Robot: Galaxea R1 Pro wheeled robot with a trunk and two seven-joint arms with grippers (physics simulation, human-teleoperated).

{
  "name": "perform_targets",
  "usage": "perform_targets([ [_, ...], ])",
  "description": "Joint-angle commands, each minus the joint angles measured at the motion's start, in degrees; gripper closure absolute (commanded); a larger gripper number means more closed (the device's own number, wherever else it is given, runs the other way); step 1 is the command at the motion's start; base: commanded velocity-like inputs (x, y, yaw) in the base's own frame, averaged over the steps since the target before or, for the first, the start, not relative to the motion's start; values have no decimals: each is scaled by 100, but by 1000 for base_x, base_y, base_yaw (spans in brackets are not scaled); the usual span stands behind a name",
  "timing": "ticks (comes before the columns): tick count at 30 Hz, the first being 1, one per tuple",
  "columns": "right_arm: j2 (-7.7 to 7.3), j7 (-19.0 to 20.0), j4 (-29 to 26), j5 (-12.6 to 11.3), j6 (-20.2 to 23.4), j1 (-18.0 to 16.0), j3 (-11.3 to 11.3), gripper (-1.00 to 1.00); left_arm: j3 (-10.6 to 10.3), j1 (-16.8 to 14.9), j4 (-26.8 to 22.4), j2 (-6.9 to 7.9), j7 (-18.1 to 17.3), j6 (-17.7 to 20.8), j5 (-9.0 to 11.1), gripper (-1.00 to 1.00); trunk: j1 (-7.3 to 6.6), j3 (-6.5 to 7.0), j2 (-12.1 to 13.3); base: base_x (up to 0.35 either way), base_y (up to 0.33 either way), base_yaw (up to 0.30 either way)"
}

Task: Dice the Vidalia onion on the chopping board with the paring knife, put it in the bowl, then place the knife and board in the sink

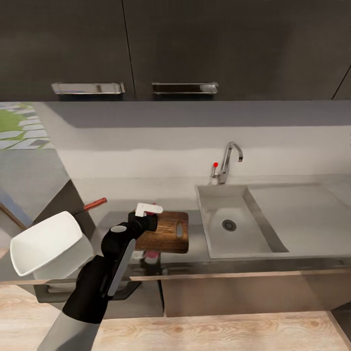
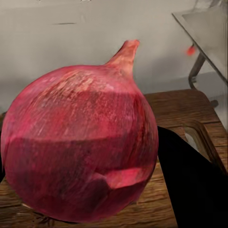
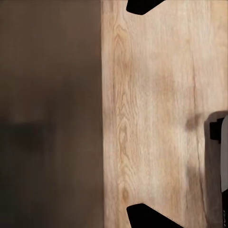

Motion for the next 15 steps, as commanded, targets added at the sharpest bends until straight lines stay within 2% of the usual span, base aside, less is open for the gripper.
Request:
perform_targets([
  [1,2,-26,2,61,-15,-6,-28,-100,-39,-5,-3,0,44,30,25,100,4,-9,-10,24,33,-90],
  [8,-1,-25,2,61,-15,-7,-28,-100,-108,-5,62,24,42,34,26,100,4,15,-10,6,9,-138],
  [15,7,-14,2,61,-20,-6,-20,-100,-109,2,121,31,42,32,27,100,4,18,-10,0,0,-18],
])
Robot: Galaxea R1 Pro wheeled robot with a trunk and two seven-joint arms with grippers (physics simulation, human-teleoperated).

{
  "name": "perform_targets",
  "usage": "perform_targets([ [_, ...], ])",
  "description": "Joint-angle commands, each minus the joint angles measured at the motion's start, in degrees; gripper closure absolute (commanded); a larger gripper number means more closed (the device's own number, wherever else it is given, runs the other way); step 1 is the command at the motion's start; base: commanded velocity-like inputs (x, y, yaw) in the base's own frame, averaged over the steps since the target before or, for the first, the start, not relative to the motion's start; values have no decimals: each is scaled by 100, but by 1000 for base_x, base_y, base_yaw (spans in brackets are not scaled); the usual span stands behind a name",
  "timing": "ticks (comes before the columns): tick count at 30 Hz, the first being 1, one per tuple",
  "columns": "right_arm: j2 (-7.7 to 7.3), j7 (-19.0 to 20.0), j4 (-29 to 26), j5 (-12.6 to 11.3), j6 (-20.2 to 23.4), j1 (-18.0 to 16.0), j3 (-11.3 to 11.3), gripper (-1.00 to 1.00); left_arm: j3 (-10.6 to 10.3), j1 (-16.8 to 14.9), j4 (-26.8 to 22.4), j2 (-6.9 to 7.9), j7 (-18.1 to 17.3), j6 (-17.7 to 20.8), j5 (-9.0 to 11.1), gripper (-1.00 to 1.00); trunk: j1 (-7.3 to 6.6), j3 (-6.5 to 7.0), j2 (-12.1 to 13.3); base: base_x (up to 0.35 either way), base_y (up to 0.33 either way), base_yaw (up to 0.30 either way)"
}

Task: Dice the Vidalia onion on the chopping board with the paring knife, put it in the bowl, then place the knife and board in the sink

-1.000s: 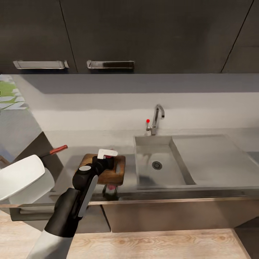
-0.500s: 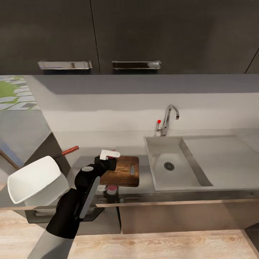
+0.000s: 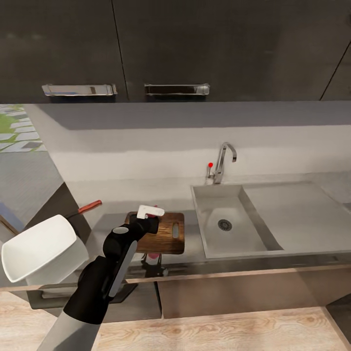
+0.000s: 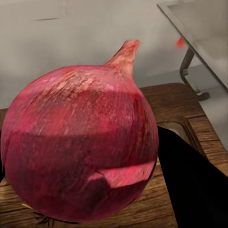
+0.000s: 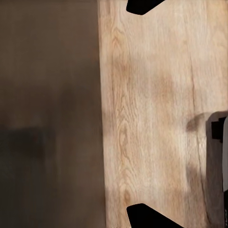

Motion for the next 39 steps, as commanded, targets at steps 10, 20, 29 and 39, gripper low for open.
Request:
perform_targets([
  [10,21,-42,2,55,11,-6,-19,-100,-8,69,31,1,43,20,27,100,3,-25,-11,0,0,0],
  [20,22,-43,2,52,24,-3,-42,-100,-12,75,134,1,42,20,27,100,3,-111,-11,0,0,0],
  [29,23,-43,2,52,25,-5,-47,-100,-12,75,171,1,42,20,27,100,3,-194,-11,0,0,0],
  [39,23,-43,2,52,25,-2,-47,-100,-13,75,174,1,42,20,27,100,3,-287,-11,50,65,0],
])
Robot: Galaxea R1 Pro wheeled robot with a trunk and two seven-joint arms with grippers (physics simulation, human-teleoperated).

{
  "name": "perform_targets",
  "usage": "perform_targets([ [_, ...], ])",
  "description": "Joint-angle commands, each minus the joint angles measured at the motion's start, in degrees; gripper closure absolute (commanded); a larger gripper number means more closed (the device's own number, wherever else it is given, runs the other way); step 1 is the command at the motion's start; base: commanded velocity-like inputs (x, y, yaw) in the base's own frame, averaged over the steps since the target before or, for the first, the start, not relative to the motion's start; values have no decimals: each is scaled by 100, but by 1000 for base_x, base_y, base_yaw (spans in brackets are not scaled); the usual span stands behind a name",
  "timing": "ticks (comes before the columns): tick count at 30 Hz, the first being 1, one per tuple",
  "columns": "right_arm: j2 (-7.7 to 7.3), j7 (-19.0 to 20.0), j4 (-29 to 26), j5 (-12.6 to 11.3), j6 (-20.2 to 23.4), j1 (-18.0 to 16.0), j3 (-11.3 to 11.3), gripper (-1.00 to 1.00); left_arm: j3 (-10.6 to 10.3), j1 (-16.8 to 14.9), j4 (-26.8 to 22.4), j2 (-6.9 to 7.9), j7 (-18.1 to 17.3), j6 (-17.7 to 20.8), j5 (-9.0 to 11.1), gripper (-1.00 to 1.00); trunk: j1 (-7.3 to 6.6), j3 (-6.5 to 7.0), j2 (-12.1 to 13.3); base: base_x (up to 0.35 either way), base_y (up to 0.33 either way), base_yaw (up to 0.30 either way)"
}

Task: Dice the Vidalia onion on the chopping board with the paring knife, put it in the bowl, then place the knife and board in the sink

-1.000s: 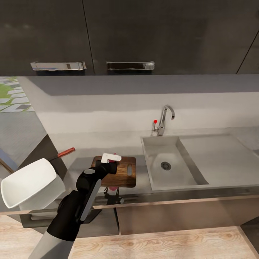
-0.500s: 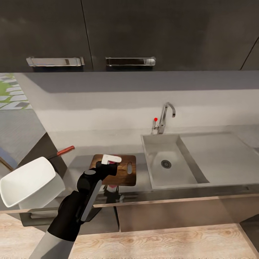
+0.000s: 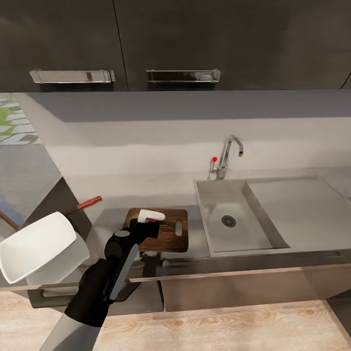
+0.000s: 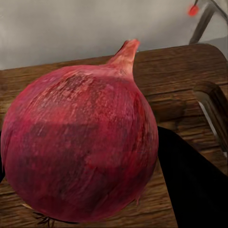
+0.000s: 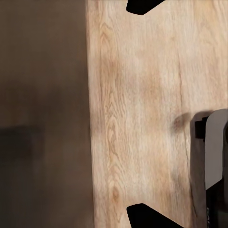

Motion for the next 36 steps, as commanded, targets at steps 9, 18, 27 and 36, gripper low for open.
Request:
perform_targets([
  [9,4,-34,1,61,-15,-8,-31,-100,-9,-5,-6,6,43,26,28,100,3,-94,-11,11,19,0],
  [18,4,-33,1,61,-15,-8,-30,-100,-9,-5,30,10,43,26,28,100,3,-178,-11,0,0,0],
  [27,4,-37,1,61,-15,-5,-28,-100,-16,-5,72,3,43,26,28,100,3,-244,-11,9,0,0],
  [36,4,-39,1,61,-22,-6,-26,-100,-18,-5,61,3,43,26,20,100,3,-249,-11,155,0,0],
])
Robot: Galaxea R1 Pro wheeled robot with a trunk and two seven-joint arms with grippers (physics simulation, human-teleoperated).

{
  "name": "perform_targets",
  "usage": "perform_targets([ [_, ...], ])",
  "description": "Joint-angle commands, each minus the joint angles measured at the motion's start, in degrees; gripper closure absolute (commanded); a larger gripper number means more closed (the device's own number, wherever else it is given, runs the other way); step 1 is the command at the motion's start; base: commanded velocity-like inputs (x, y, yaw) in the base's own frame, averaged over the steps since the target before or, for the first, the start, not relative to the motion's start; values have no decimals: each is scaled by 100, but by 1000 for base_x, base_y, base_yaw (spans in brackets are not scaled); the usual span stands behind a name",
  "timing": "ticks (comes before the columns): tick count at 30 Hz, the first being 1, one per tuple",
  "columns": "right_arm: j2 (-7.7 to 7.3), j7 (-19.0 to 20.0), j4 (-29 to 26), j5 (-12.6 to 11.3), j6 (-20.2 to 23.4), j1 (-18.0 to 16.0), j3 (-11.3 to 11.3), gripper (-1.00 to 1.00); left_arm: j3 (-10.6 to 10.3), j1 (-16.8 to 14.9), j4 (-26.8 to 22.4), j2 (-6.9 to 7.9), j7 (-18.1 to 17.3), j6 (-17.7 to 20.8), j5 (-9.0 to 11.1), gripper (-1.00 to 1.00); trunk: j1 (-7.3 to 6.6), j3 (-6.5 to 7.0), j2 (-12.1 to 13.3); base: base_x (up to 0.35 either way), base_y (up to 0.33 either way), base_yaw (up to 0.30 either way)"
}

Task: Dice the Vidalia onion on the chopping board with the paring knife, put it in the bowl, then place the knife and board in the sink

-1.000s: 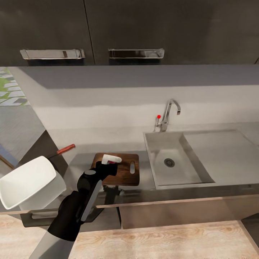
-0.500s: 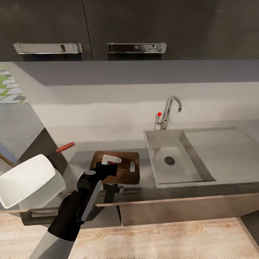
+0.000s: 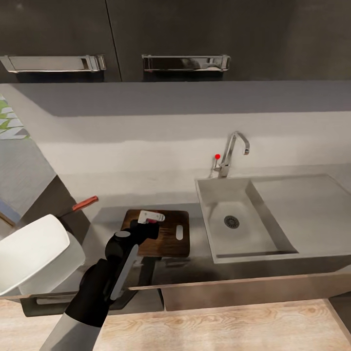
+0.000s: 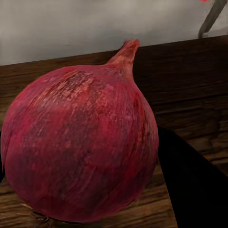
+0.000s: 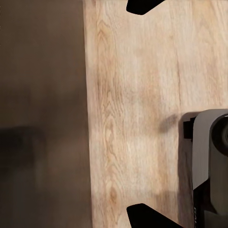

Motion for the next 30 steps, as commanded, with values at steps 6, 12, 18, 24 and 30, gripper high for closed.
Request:
perform_targets([
  [6,4,-31,2,61,-16,-5,-27,-100,-8,-5,-23,1,42,27,26,100,3,-10,-10,17,0,0],
  [12,4,-31,2,61,-15,-3,-27,-100,-13,-5,-23,2,44,27,26,100,3,-23,-10,2,0,0],
  [18,4,-31,2,61,-10,-5,-30,-100,-9,-5,-15,3,42,27,26,100,3,-69,-10,0,0,0],
  [24,4,-31,2,61,-12,-6,-31,-100,-14,-5,-11,1,44,27,26,100,3,-123,-10,0,0,0],
  [30,4,-31,2,61,-12,-4,-31,-100,-9,-5,-10,1,43,27,26,100,3,-178,-10,0,0,0],
])
